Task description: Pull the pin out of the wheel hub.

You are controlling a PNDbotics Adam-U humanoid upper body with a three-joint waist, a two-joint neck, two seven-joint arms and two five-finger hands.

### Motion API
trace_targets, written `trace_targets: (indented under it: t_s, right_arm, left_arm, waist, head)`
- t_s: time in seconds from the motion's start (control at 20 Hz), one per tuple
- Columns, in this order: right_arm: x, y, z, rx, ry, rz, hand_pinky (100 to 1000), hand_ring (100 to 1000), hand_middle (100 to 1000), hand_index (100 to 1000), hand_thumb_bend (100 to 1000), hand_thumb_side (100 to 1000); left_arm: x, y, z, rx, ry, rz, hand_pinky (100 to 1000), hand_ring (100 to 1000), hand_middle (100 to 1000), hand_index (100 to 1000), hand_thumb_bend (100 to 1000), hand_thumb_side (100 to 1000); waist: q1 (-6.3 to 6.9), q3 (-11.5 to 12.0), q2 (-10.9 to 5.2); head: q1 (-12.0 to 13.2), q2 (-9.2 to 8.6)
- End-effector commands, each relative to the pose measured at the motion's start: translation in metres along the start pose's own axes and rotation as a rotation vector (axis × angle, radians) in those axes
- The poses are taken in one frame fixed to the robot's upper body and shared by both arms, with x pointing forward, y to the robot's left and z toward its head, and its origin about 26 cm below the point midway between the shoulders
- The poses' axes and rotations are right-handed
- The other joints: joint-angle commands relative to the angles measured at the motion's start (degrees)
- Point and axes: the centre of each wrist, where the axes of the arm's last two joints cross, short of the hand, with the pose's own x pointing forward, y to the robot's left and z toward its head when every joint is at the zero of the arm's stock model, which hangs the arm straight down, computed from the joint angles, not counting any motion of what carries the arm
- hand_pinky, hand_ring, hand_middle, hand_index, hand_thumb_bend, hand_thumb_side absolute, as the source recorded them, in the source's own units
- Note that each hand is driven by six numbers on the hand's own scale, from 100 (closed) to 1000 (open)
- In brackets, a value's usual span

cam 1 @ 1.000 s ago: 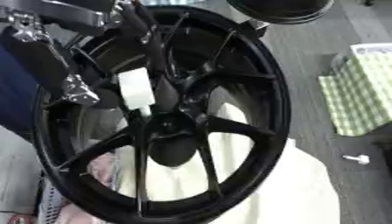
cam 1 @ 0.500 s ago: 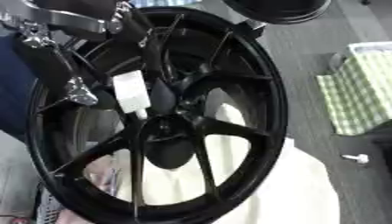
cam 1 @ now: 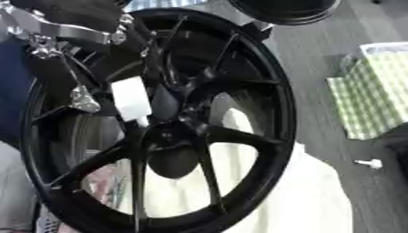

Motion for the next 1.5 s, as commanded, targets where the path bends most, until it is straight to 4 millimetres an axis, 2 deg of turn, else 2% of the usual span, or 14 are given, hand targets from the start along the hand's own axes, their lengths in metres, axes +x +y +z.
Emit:
trace_targets:
  t_s: [0.05, 0.35, 0.6, 0.8, 0.95, 1.25, 1.5]
  right_arm:
    - [0.008, -0.004, -0.004, -0.020, -0.026, 0.000, 605, 645, 547, 662, 100, 477]
    - [0.007, -0.004, -0.004, -0.025, -0.021, -0.002, 604, 644, 545, 661, 100, 481]
    - [0.007, -0.004, -0.004, -0.033, -0.016, -0.005, 603, 644, 542, 662, 100, 482]
    - [0.006, -0.004, -0.004, -0.036, -0.011, -0.006, 604, 644, 542, 663, 100, 483]
    - [0.006, -0.004, -0.003, -0.039, -0.010, -0.006, 604, 645, 542, 663, 100, 482]
    - [0.004, -0.006, -0.003, -0.046, -0.008, 0.002, 605, 646, 542, 664, 100, 481]
    - [0.001, -0.009, -0.002, -0.054, -0.005, 0.019, 607, 647, 543, 665, 100, 476]
  left_arm:
    - [0.000, 0.004, 0.003, -0.050, -0.040, -0.057, 859, 799, 660, 739, 402, 100]
    - [0.004, 0.005, 0.003, -0.031, -0.087, -0.017, 842, 737, 534, 640, 342, 100]
    - [0.003, 0.005, 0.005, -0.029, -0.061, 0.001, 789, 596, 346, 455, 267, 100]
    - [0.003, 0.017, 0.016, 0.033, -0.045, 0.027, 742, 506, 214, 322, 198, 100]
    - [0.002, 0.030, 0.032, 0.106, -0.033, 0.059, 728, 487, 178, 285, 151, 100]
    - [-0.009, 0.051, 0.075, 0.273, 0.021, 0.151, 730, 487, 170, 284, 100, 100]
    - [-0.037, 0.047, 0.127, 0.499, 0.180, 0.246, 730, 491, 170, 289, 100, 100]
  waist:
    - [-0.10, -0.1, -0.78]
    - [-0.07, -0.2, -0.61]
    - [-0.10, -0.2, -0.58]
    - [-0.24, -0.1, -0.74]
    - [-0.37, 0.0, -0.90]
    - [-0.64, 0.5, -1.39]
    - [-0.84, 1.6, -2.16]
  head:
    - [0.2, -0.74]
    - [0.4, -0.77]
    - [0.5, -0.85]
    - [0.6, -0.74]
    - [0.7, -0.71]
    - [0.7, -0.40]
    - [0.6, 0.26]
